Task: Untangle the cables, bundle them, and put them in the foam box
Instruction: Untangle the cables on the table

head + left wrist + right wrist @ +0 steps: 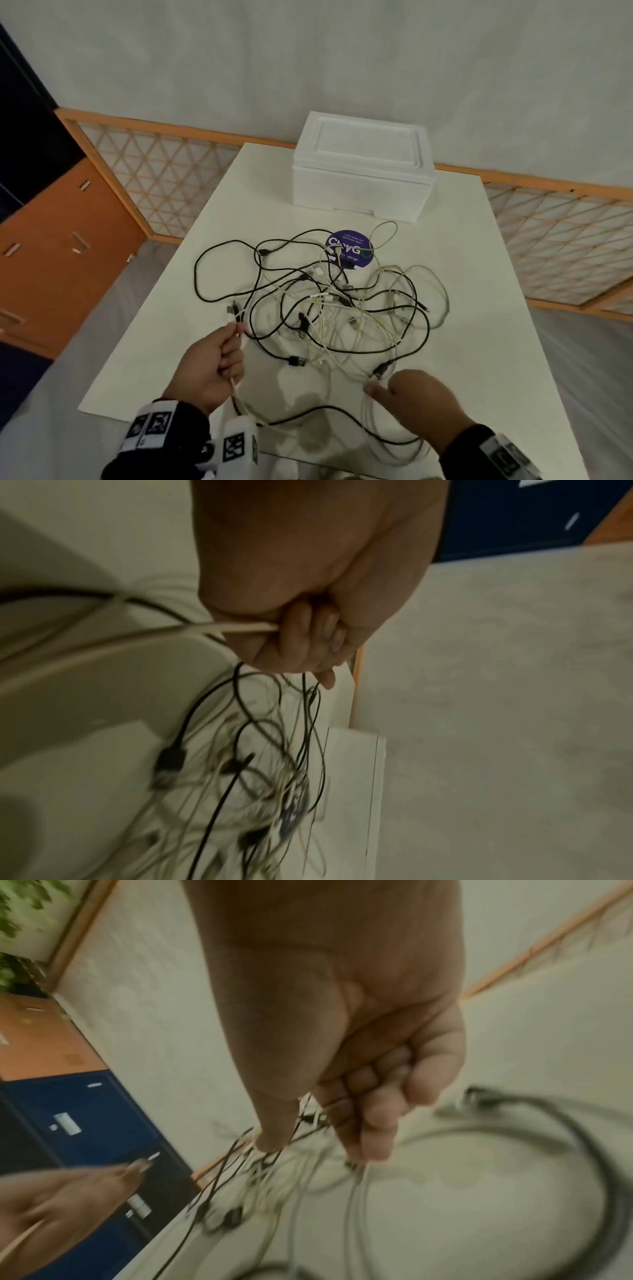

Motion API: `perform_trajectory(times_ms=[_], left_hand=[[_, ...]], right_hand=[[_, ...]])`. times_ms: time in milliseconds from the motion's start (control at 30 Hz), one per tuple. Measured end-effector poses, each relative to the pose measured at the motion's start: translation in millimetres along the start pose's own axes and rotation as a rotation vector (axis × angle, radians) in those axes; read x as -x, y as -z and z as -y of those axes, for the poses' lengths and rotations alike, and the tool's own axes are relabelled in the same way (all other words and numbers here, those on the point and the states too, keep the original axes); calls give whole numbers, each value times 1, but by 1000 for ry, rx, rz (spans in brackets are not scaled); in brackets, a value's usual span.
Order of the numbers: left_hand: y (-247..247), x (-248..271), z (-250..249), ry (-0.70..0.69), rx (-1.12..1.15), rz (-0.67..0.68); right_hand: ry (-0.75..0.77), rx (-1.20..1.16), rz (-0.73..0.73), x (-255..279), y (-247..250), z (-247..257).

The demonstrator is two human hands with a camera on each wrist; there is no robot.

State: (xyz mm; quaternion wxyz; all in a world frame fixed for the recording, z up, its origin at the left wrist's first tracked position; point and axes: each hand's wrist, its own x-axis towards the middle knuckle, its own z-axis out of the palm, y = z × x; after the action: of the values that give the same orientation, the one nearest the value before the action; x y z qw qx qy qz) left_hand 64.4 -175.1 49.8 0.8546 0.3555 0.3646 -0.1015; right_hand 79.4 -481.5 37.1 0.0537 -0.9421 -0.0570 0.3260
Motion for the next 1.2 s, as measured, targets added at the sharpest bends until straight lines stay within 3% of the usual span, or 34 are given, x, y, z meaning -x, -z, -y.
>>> perform_trajectory(times_ms=[167, 267, 400, 567, 1000, 1200], left_hand=[[-34, 2, 41, 7, -158, 58], [-48, 3, 59, 21, -203, 104], [-74, 14, 74, -13, -183, 176], [-103, 25, 76, -42, -187, 302], [-108, 38, 64, -77, -84, 388], [-102, 32, 41, -45, 9, 417]], right_hand=[[57, 24, 0, -12, -16, 12], [102, -178, -99, -11, -13, 7], [316, -617, -242, 12, 10, 17], [533, -679, -257, 30, 33, 46], [549, -783, -428, 23, 42, 65], [499, -777, -363, 12, 64, 83]])
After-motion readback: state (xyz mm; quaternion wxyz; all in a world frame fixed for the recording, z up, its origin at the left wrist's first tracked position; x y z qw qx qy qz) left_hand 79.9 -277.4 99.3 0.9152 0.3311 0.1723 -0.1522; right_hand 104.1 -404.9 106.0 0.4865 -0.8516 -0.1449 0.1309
